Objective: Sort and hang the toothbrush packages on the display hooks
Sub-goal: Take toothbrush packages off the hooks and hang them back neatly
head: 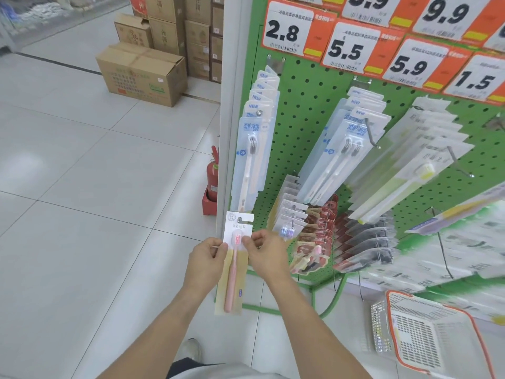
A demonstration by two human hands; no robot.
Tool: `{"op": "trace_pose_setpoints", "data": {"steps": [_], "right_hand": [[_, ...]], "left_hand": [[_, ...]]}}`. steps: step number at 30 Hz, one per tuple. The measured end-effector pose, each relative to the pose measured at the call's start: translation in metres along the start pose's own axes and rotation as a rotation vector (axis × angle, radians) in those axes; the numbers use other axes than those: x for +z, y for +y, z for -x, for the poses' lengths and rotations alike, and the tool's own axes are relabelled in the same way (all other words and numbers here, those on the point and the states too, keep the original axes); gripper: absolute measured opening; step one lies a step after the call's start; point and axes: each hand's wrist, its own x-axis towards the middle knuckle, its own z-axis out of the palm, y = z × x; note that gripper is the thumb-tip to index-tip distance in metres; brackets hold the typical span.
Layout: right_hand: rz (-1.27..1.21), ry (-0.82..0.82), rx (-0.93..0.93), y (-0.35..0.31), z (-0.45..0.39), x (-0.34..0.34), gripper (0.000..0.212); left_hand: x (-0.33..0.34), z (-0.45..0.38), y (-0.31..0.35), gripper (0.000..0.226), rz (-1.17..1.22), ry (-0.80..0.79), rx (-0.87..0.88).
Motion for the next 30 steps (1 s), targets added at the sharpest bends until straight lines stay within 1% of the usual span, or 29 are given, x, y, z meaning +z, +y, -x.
{"op": "trace_pose_setpoints", "data": {"steps": [3,5,7,9,10,15,19,21,25,30], "right_hand": [[0.042,0.002,-0.011,0.000,-0.005,0.003,0.016],[0.041,-0.001,-0.011,0.000,-0.009,0.003,0.019],[0.037,0.008,-0.001,-0.001,-0.010,0.001,0.019],[0.017,0.026,-0.003,0.000,-0.011,0.001,0.019],[0.008,0.033,-0.006,0.001,-0.011,0.001,0.020],[0.039,0.024,-0.020,0.003,-0.015,-0.001,0.013],[0.077,0.030,-0.043,0.001,-0.017,-0.006,0.023],[0.070,0.043,-0.067,-0.001,-0.015,-0.005,0.022],[0.051,0.055,-0.100,-0.002,-0.015,-0.004,0.011],[0.059,0.059,-0.113,-0.003,-0.016,-0.003,0.011]], "left_hand": [[-0.001,-0.011,0.000,0.012,-0.156,-0.040,0.062],[-0.003,-0.018,0.005,0.014,-0.178,-0.036,0.087],[-0.005,-0.026,0.016,0.013,-0.133,0.036,0.120],[-0.007,-0.035,0.029,0.011,-0.084,0.129,0.190],[-0.008,-0.042,0.035,0.011,-0.070,0.145,0.227],[-0.012,-0.070,0.053,0.020,-0.105,0.028,0.301],[-0.012,-0.081,0.064,0.023,-0.161,-0.044,0.329],[-0.012,-0.085,0.067,0.023,-0.187,-0.065,0.341],[-0.014,-0.090,0.066,0.026,-0.210,-0.075,0.363],[-0.018,-0.088,0.069,0.017,-0.208,-0.011,0.388]]}}
